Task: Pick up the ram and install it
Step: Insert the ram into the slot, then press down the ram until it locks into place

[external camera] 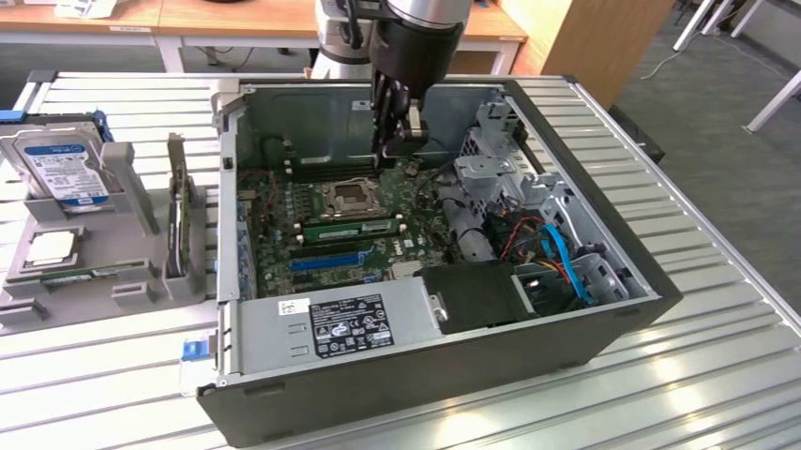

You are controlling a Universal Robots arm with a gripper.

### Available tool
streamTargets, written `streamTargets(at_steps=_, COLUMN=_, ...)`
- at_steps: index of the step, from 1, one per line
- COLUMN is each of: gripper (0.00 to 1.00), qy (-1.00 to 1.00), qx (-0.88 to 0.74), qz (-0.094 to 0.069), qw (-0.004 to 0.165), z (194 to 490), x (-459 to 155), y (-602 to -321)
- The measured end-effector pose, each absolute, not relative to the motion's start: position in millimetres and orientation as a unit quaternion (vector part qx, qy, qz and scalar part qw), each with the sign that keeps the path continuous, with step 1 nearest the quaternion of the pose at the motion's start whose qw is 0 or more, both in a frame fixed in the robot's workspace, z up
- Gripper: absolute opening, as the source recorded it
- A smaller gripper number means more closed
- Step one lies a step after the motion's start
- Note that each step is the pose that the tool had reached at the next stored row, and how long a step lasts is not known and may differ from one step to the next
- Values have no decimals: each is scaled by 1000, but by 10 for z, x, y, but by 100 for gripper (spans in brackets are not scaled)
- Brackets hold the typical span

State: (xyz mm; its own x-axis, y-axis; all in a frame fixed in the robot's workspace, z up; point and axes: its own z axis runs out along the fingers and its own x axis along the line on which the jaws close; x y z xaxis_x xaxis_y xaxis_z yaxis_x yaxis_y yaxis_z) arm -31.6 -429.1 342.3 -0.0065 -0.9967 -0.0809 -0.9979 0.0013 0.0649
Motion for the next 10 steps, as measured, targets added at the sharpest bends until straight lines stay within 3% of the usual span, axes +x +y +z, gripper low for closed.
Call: streamTargets(at_steps=10, gripper=32, qy=708, qx=-705, qz=52, qw=6, z=3423, x=-316, y=-4291)
